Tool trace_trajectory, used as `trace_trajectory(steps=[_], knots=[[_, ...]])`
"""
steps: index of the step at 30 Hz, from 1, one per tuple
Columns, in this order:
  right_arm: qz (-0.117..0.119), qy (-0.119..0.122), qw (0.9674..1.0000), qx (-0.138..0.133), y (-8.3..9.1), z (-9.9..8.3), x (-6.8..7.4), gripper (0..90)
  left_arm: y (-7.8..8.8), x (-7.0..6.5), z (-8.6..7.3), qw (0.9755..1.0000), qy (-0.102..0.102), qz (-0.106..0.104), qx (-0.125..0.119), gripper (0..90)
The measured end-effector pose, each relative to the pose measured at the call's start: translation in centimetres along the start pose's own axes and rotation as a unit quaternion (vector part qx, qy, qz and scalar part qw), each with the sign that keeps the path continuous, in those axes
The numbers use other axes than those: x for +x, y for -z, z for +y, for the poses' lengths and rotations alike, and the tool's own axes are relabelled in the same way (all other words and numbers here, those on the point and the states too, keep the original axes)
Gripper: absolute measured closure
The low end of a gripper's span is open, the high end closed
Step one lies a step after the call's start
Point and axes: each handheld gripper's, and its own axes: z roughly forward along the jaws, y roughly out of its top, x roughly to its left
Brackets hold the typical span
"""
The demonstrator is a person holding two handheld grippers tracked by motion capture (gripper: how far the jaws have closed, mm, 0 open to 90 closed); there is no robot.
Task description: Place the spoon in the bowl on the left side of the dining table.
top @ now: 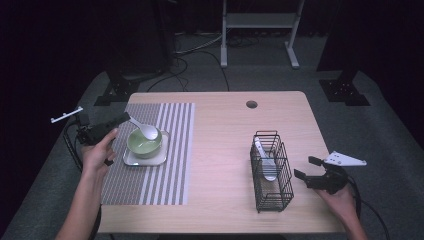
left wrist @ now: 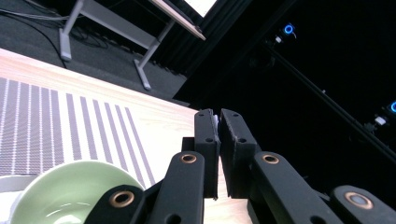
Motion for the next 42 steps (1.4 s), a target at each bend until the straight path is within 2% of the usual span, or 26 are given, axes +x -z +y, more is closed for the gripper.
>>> trace_trajectory(steps=[12,28,42], knots=[[0.0,0.0,1.0,0.0,-0.1,0.1,0.0,13.3,1.5,1.3,0.7,0.9996,0.006,0.019,-0.021,85.9],[-0.001,0.0,1.0,0.001,-0.1,0.1,0.0,13.3,3.1,3.6,0.8,0.9974,0.028,0.053,-0.04,85.9],[-0.002,0.0,1.0,0.003,-0.1,0.0,0.0,13.3,3.2,5.5,-0.2,0.9952,0.042,0.081,-0.035,85.9]])
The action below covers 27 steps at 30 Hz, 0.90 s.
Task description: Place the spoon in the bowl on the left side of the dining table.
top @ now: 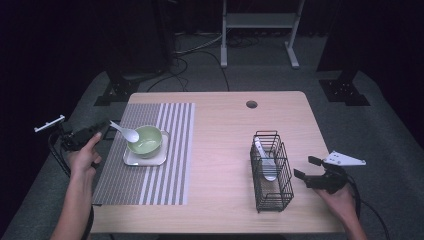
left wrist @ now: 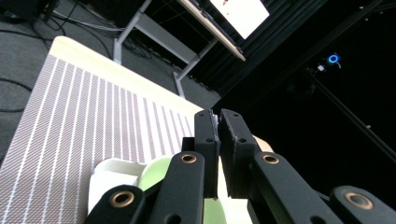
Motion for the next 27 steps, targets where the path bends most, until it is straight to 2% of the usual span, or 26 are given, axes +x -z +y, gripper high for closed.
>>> trace_trajectory(steps=[6,27], knots=[[0.0,0.002,1.0,0.0,0.0,0.0,0.1,13.3,-0.1,0.6,-0.5,1.0,0.004,0.007,0.003,85.9],[0.0,0.004,1.0,-0.001,0.1,0.0,0.1,13.3,-0.9,1.3,-1.4,0.9998,0.007,0.013,0.015,85.9]])
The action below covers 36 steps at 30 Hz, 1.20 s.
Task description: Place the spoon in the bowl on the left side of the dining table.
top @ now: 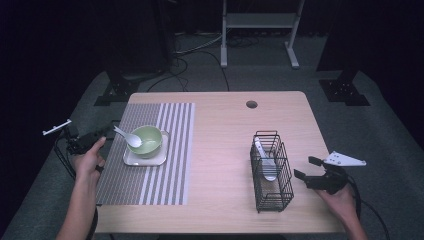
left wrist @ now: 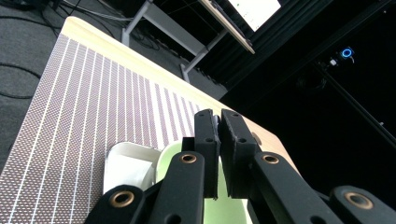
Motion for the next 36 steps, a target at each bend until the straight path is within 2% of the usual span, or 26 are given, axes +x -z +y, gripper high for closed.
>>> trace_trajectory(steps=[21,36], knots=[[0.0,-0.001,1.0,0.002,0.0,-0.1,0.0,13.3,-1.1,1.2,-1.4,0.9998,0.014,0.003,0.016,85.9],[0.003,-0.002,1.0,0.004,-0.2,-0.2,-0.2,13.3,-1.1,1.8,-1.9,0.9995,0.028,-0.008,0.01,85.6]])
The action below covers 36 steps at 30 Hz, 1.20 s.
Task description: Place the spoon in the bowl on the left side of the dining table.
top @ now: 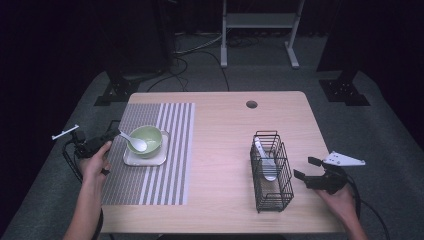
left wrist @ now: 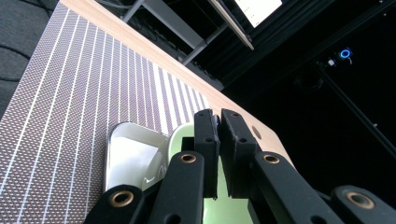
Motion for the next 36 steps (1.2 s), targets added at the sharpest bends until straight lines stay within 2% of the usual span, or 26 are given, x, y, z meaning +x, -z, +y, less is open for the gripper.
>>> trace_trajectory(steps=[12,24,33,36], knots=[[-0.003,-0.001,1.0,0.001,0.3,-0.2,0.0,13.3,-0.1,0.9,-0.4,0.9999,0.009,0.005,0.004,83.5],[-0.009,-0.004,0.9999,0.003,0.7,-0.5,0.0,13.3,-0.8,1.8,-1.1,0.9996,0.009,0.004,0.026,79.9],[-0.008,-0.004,1.0,0.003,0.8,-0.5,0.2,13.3,-0.2,2.2,-1.5,0.9996,0.007,0.002,0.028,69.4],[-0.009,-0.004,0.9999,0.001,0.9,-0.5,0.1,13.3,-0.1,2.1,-1.6,0.9995,0.0,0.0,0.031,65.0]])
